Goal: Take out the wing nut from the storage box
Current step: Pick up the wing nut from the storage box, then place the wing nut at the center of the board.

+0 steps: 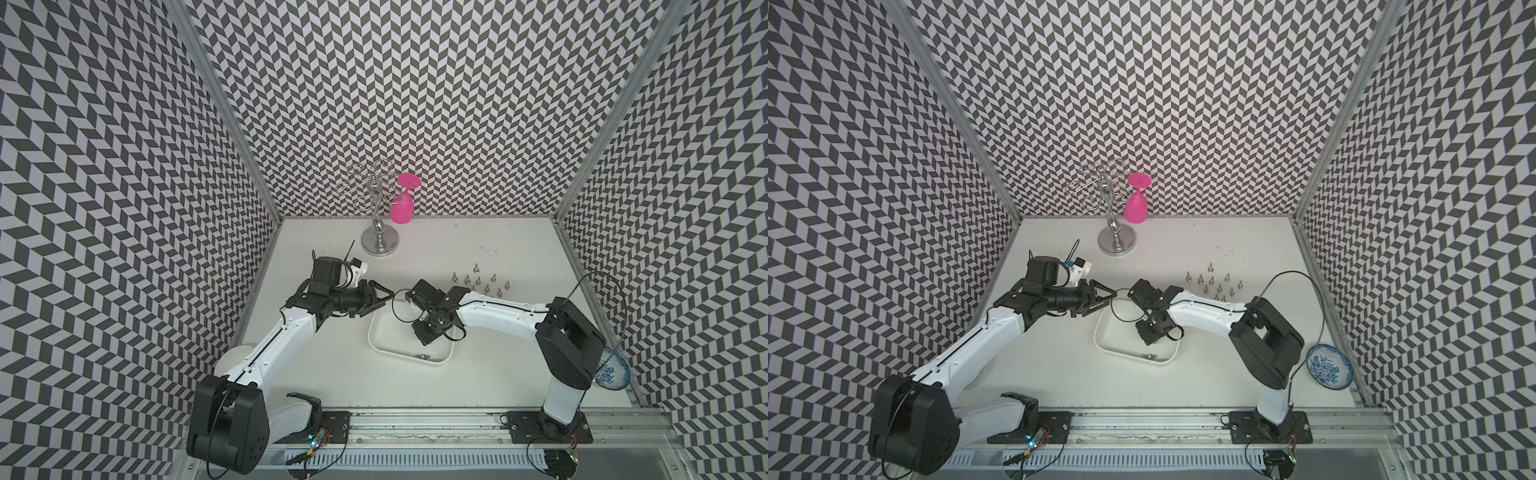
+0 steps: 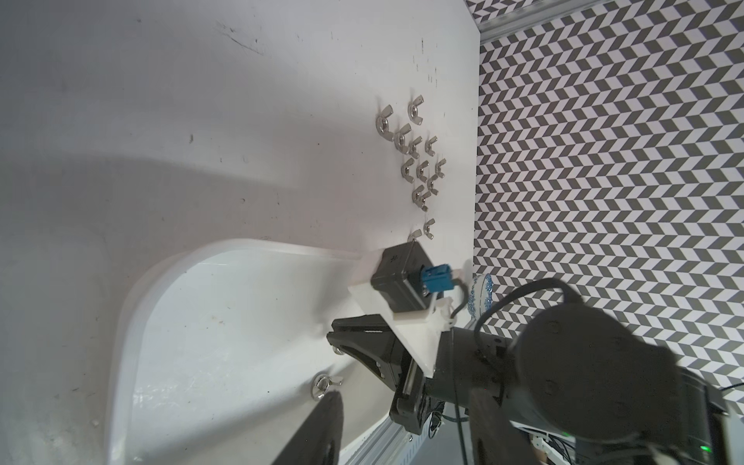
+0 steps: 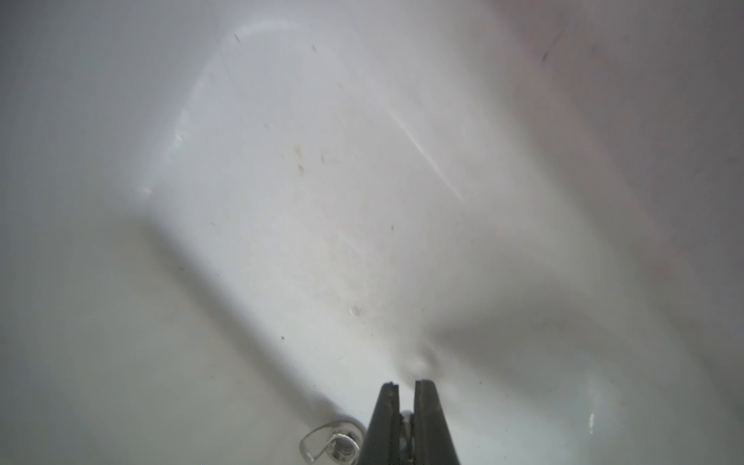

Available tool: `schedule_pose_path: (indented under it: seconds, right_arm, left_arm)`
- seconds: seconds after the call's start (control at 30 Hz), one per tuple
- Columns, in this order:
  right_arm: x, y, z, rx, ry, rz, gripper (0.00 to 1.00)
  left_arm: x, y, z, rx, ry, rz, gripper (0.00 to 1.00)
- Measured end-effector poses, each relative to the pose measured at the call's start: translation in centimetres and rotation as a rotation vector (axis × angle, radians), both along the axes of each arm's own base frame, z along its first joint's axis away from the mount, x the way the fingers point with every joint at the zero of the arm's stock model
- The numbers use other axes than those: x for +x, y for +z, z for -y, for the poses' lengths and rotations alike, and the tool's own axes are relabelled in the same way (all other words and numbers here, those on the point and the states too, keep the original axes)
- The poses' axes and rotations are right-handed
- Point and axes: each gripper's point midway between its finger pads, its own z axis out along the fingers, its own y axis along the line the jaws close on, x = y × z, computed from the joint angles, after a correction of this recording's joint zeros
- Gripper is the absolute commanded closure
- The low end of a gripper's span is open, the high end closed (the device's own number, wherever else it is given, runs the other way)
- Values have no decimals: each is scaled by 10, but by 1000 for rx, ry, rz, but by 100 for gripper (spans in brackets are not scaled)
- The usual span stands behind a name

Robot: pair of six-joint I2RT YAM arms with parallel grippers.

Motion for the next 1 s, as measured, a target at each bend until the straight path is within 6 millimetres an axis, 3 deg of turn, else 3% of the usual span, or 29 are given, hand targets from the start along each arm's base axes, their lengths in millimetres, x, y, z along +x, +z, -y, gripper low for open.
schedule_pose_path:
  seconds: [0.1, 0.2, 0.37, 0.53, 0.63, 0.77, 0.9, 1.0]
  right_arm:
    - [21, 27, -11, 41, -35, 66, 100]
    - [32, 39, -11, 51, -67, 99, 100]
    - [43, 35, 10, 9, -138, 94, 100]
    - [63, 37, 40, -25, -261, 106, 100]
    - [82, 43, 78, -36, -390, 125, 100]
    - [100, 43, 150, -52, -610, 134, 100]
    - [100, 33, 216, -77, -815, 124, 100]
    - [93, 25, 245, -85, -916, 112, 100]
  left_arm:
    - [-3, 0, 6, 14, -23, 13, 47]
    - [-3, 1, 9, 20, -30, 23, 47]
    - [-1, -1, 11, 24, -30, 26, 48]
    - [-2, -12, 32, 34, -92, -4, 48]
    - [2, -14, 55, 41, -154, -7, 49]
    - [13, -5, 98, 49, -252, 40, 49]
    - [19, 6, 146, 41, -353, 106, 50]
    - [17, 5, 173, 42, -414, 124, 50]
